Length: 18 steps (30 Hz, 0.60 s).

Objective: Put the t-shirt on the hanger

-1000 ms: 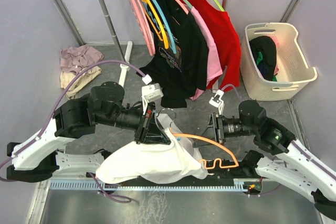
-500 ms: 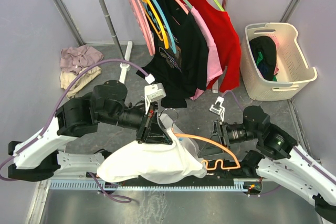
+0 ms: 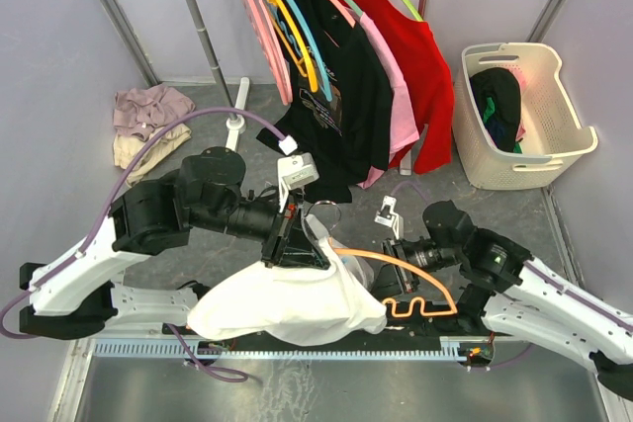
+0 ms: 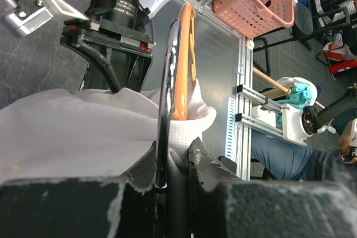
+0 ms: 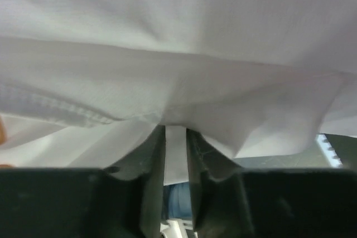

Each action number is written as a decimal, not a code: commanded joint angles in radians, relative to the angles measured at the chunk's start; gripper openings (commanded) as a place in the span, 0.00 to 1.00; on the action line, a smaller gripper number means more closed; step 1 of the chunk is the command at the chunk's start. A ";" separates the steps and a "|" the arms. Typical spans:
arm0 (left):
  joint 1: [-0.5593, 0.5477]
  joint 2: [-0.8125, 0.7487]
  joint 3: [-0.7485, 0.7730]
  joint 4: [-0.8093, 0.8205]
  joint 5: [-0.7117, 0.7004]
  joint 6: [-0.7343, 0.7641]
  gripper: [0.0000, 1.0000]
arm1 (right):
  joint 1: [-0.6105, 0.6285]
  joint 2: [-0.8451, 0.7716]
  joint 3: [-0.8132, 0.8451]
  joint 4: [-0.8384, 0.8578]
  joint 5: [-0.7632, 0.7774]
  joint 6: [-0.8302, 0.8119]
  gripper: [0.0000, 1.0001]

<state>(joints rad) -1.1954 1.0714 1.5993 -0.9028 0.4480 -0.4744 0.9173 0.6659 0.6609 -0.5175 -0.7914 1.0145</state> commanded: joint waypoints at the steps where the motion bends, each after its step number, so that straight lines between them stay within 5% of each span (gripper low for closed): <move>1: 0.002 -0.016 0.054 0.071 0.019 0.046 0.03 | 0.012 0.014 0.049 -0.061 0.105 -0.073 0.18; 6: 0.003 -0.043 0.052 0.056 -0.005 0.040 0.03 | 0.012 -0.006 0.163 -0.279 0.308 -0.154 0.02; 18: 0.003 -0.086 0.022 0.037 -0.042 0.033 0.03 | 0.012 -0.095 0.371 -0.555 0.539 -0.184 0.01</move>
<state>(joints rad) -1.1954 1.0000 1.6035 -0.9123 0.4080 -0.4652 0.9234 0.5838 0.9627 -0.9913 -0.3374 0.8558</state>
